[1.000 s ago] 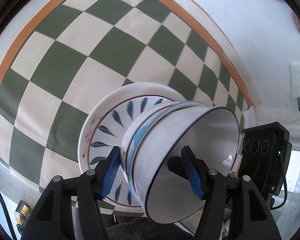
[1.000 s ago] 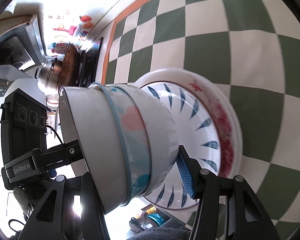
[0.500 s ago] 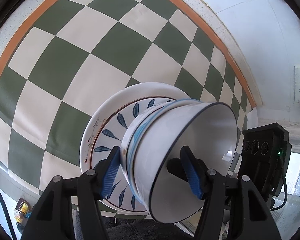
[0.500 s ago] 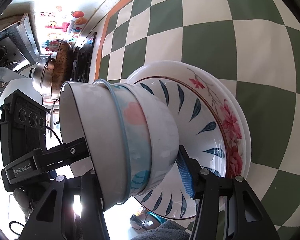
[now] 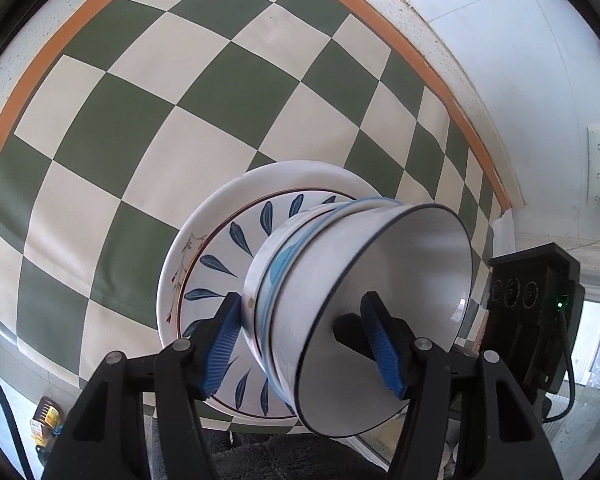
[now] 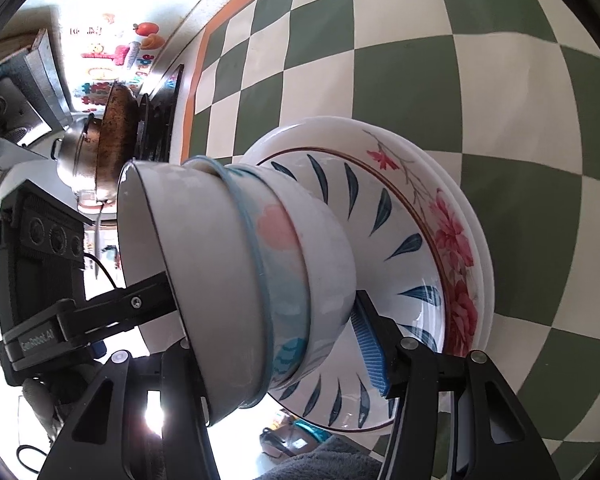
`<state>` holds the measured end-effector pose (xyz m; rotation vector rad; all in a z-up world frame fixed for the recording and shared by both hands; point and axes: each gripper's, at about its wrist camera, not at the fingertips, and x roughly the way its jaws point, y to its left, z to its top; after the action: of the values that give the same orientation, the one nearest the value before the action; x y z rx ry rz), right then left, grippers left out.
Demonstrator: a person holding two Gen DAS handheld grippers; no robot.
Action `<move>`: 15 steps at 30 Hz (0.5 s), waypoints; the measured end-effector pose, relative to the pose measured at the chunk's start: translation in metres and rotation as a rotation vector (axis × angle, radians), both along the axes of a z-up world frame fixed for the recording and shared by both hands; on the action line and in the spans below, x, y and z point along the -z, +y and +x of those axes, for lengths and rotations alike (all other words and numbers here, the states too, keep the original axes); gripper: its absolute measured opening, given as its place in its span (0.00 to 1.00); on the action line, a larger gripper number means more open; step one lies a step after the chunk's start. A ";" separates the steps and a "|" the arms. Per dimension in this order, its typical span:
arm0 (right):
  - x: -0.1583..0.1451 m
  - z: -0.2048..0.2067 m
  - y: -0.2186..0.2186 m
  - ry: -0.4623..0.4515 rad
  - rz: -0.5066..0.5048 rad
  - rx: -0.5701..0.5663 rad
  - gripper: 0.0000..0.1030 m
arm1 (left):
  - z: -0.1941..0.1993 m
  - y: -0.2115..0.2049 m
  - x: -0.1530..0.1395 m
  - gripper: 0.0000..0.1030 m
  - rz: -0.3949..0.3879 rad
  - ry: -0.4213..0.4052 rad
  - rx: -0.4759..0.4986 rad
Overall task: Organize plates and bowls
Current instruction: 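Lower the bowl stack onto the blue-striped plate and open both grippers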
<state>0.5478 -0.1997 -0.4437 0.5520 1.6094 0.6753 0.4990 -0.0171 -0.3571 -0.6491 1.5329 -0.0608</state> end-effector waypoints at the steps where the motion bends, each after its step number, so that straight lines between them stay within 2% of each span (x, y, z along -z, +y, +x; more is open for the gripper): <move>1: -0.002 0.000 0.000 -0.006 -0.007 -0.004 0.54 | 0.000 0.000 0.000 0.56 0.001 0.002 0.000; 9: -0.019 -0.003 -0.005 -0.054 -0.051 -0.007 0.54 | -0.002 -0.007 -0.011 0.56 0.064 -0.026 0.034; 15: -0.053 -0.013 -0.010 -0.146 -0.102 -0.005 0.55 | -0.012 -0.014 -0.046 0.56 0.158 -0.116 0.095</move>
<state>0.5352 -0.2102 -0.3905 0.4149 1.5000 0.6198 0.4866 -0.0310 -0.3110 -0.4397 1.4398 -0.0476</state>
